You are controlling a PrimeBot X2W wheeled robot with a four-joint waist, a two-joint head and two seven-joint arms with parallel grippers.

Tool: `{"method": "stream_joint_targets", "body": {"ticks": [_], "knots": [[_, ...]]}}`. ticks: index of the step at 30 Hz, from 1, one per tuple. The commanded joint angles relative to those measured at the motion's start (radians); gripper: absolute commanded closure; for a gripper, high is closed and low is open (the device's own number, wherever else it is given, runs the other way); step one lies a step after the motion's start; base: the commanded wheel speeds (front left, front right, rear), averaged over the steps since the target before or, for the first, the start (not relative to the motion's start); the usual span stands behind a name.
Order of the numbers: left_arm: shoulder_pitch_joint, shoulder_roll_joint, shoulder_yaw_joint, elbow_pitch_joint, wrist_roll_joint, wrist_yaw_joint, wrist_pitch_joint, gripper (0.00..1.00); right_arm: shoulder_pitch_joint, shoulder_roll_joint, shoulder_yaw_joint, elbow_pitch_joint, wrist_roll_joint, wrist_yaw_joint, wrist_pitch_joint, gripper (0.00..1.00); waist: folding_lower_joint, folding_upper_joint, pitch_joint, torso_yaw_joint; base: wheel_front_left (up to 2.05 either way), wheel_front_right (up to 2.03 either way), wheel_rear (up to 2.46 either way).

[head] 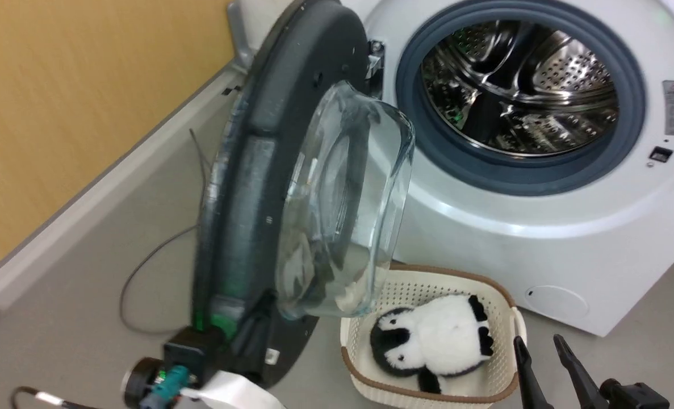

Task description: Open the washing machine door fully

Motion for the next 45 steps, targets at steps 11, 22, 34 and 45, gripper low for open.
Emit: {"method": "stream_joint_targets", "body": {"ticks": [11,22,34,45], "knots": [[-0.077,0.044,0.196,0.073,-0.104,0.040,-0.085,1.00,-0.032,-0.024,0.011,-0.035,-0.025,0.001,0.037,0.00,0.0000,0.0000,0.116,0.022,0.00,0.00,0.00],[-0.182,0.143,0.401,0.204,-0.213,0.037,-0.150,1.00,-0.065,-0.075,-0.007,-0.098,-0.025,0.001,0.090,0.00,0.0000,0.0000,0.233,-0.017,0.00,0.00,0.00],[-0.385,0.318,0.528,0.454,-0.277,-0.007,-0.162,1.00,-0.096,-0.100,-0.036,-0.121,-0.010,0.001,0.100,0.00,0.0000,0.0000,0.345,-0.063,0.00,0.00,0.00],[-0.499,0.362,0.518,0.680,-0.279,-0.059,-0.240,1.00,-0.121,-0.104,-0.043,-0.098,0.002,0.001,0.089,0.00,0.0000,0.0000,0.356,-0.077,0.00,0.00,0.00]]}}
